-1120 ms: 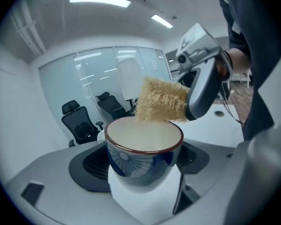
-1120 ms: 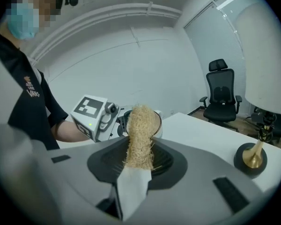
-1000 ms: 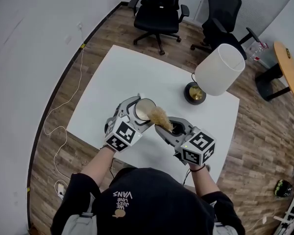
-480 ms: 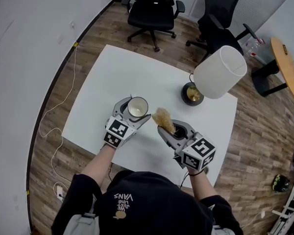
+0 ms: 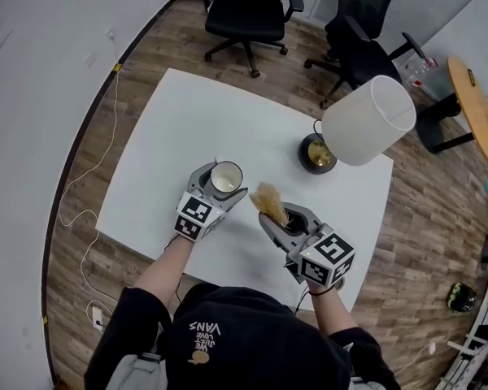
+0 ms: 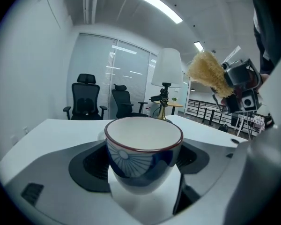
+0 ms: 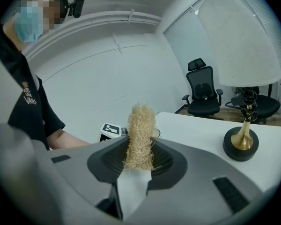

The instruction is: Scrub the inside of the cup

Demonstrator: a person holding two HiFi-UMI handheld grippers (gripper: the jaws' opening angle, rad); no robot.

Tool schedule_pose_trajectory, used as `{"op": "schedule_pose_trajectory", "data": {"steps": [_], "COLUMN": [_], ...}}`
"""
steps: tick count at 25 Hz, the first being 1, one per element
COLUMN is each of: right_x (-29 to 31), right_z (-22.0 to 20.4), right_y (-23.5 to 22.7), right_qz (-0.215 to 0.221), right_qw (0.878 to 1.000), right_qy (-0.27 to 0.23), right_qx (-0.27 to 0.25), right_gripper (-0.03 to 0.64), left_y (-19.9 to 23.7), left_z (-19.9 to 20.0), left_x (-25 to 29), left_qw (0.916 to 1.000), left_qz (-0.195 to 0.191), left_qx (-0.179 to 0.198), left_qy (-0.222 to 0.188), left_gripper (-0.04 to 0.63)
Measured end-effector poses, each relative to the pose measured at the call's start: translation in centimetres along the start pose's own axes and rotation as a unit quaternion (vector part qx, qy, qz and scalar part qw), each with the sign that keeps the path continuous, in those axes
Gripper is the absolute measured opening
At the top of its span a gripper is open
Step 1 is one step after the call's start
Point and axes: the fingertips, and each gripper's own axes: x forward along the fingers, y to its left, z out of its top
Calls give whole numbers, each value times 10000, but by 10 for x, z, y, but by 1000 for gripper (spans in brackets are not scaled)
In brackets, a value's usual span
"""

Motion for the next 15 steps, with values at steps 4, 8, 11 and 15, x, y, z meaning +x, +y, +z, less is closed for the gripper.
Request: {"op": "schedule_pose_trajectory", "data": {"steps": [4, 8, 11, 15], "right_x": [0, 0, 1, 1], "right_z": [-4, -8, -7, -7], "right_y": [-3, -3, -6, -5], "right_qz": [-38, -48, -58, -37], "right_qw": [10000, 9999, 9999, 10000], "right_qy": [8, 33, 22, 14], "right_qx": [59, 92, 100, 91], "right_gripper": [114, 114, 114, 114], "left_y": [4, 4, 4, 3], "left_z": [-11, -22, -23, -22], "left_x": [7, 12, 14, 14], "left_qw": [9999, 9998, 9998, 10000], "left_qz": [35, 25, 7, 41], "left_qx": [-51, -86, -80, -57], "left_qy": [105, 192, 161, 70], "left_gripper": [399, 399, 399, 399]}}
